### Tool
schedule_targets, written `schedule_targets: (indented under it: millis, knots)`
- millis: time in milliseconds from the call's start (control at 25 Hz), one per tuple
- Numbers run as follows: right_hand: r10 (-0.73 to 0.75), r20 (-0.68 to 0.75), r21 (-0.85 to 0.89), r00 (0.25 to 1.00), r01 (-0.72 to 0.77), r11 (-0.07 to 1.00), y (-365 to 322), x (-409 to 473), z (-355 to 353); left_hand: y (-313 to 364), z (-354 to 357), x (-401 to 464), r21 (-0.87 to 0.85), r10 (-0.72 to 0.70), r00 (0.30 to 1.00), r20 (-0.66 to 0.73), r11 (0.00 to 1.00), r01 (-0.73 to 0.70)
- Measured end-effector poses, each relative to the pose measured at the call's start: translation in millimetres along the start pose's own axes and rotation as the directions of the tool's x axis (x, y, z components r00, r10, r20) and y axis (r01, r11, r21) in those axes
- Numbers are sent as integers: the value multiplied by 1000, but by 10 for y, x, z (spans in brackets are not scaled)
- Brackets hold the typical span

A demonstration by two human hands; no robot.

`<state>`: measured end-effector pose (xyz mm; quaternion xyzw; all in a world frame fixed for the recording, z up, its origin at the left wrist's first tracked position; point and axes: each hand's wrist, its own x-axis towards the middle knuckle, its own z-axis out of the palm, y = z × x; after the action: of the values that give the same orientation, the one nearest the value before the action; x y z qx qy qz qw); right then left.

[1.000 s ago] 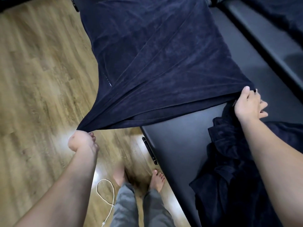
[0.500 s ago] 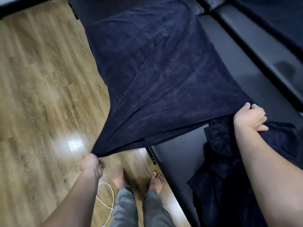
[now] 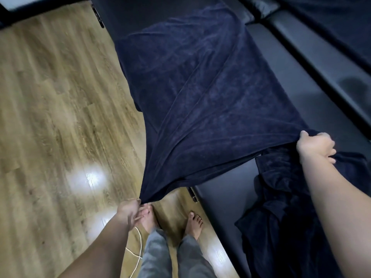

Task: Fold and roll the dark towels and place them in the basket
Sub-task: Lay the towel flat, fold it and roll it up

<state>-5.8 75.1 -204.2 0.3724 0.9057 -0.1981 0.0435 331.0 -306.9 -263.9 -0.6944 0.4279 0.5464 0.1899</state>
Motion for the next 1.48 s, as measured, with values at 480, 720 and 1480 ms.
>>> schedule_targets:
  millis: [480, 720, 1480]
  knots:
    - [-414, -207, -26, 886, 418, 908, -561, -869, -49, 620, 27, -56, -110, 149, 986, 68, 984, -141]
    - [-853, 83, -36, 516, 857, 514, -1686, -2068, 511, 1470, -46, 13, -319, 276, 942, 191, 925, -206]
    - [-849, 412, -7, 331, 933, 360, -4846, -2830, 2350, 4590, -724, 799, -92, 712, 625, 320, 680, -727]
